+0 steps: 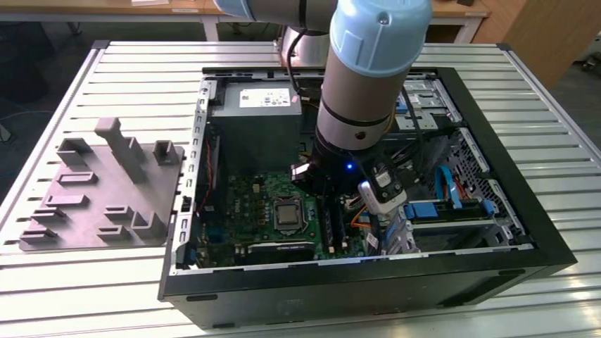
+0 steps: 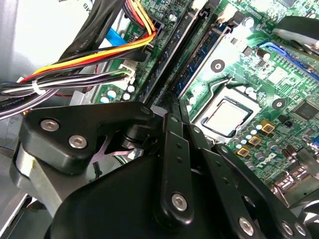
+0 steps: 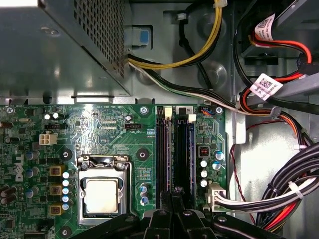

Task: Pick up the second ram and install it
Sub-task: 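Insert the second ram into the second slot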

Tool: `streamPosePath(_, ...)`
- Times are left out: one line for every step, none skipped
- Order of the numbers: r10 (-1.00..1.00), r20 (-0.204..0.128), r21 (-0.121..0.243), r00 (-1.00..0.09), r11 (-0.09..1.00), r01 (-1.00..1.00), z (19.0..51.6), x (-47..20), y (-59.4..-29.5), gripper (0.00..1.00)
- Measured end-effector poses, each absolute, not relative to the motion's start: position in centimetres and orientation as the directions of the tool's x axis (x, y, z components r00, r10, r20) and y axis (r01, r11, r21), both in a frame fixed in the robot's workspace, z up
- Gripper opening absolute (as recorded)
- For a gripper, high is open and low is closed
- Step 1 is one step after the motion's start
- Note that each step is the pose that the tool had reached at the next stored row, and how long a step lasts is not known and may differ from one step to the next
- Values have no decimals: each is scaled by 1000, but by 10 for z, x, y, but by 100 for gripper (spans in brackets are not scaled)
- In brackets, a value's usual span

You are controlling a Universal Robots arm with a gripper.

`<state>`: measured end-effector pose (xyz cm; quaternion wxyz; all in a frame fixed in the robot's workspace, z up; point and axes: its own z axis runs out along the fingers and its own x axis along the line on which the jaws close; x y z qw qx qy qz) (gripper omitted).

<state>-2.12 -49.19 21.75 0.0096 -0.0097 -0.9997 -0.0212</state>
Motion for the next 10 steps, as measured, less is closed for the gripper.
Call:
streamPosePath(19, 20, 42, -1000, 999, 20, 217, -21, -492, 11)
streamPosePath(19, 20, 43, -1000, 999, 20, 217, -21, -492, 11)
streamPosePath(19, 19, 44, -1000, 999, 20, 217, -21, -492, 11)
streamPosePath(19, 20, 44, -1000, 999, 20, 217, -21, -492, 12)
streamPosePath(19, 19, 44, -1000, 999, 20, 217, -21, -492, 18)
streamPosePath(19, 20, 44, -1000, 999, 20, 217, -21, -492, 18)
streamPosePath(19, 20, 44, -1000, 999, 20, 217, -21, -492, 25)
streamPosePath(19, 20, 44, -1000, 999, 20, 217, -21, -492, 25)
streamPosePath(19, 20, 44, -1000, 999, 20, 217, -21, -492, 25)
streamPosePath(19, 20, 44, -1000, 999, 20, 218, -21, -492, 25)
